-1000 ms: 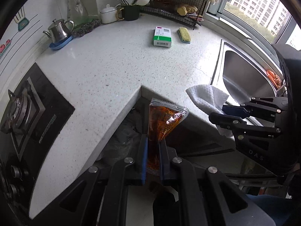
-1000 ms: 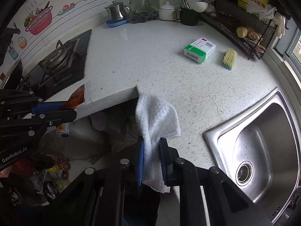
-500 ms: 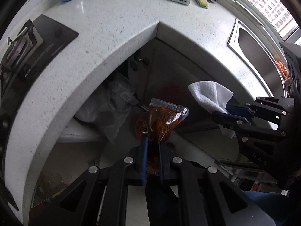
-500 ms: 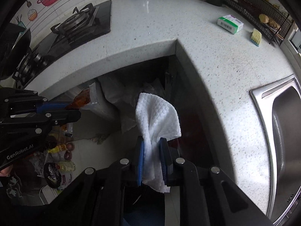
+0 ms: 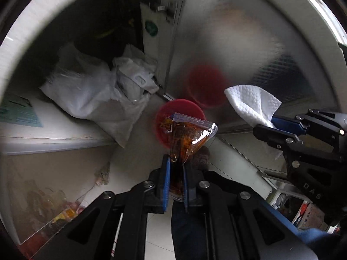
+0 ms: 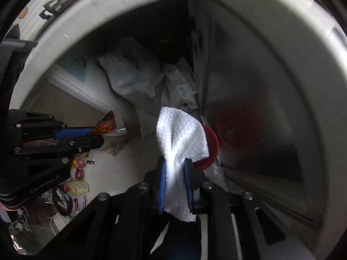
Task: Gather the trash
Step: 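Carry the packet with the left gripper while the right gripper carries the wipe to the bin, then open the left gripper to drop the sauce packet into the red bin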
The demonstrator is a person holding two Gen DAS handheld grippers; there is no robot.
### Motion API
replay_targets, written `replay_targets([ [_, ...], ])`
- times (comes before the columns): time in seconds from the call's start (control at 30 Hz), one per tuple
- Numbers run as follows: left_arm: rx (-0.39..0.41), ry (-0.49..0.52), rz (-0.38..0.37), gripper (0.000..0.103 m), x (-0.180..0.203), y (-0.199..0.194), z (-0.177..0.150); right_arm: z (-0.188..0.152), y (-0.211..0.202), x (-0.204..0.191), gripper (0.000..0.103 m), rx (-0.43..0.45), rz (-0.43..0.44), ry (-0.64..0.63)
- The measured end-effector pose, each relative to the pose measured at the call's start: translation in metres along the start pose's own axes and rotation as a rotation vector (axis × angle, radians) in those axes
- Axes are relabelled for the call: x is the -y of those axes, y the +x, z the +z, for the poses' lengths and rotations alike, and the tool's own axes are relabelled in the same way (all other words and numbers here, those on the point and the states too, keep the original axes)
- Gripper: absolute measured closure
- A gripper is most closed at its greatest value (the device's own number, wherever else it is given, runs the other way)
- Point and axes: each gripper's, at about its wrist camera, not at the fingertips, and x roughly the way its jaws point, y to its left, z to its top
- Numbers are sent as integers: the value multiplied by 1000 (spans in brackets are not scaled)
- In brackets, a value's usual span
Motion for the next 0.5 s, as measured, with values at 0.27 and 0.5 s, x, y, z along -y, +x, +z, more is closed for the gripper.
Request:
replay_targets([
  [0.27, -54, 7, -28, 94, -12, 101, 14, -4, 90, 34, 88, -10, -52, 86],
  [0.5, -74, -21, -74, 91, -14, 164, 23, -16, 123, 49, 88, -28, -75, 141],
])
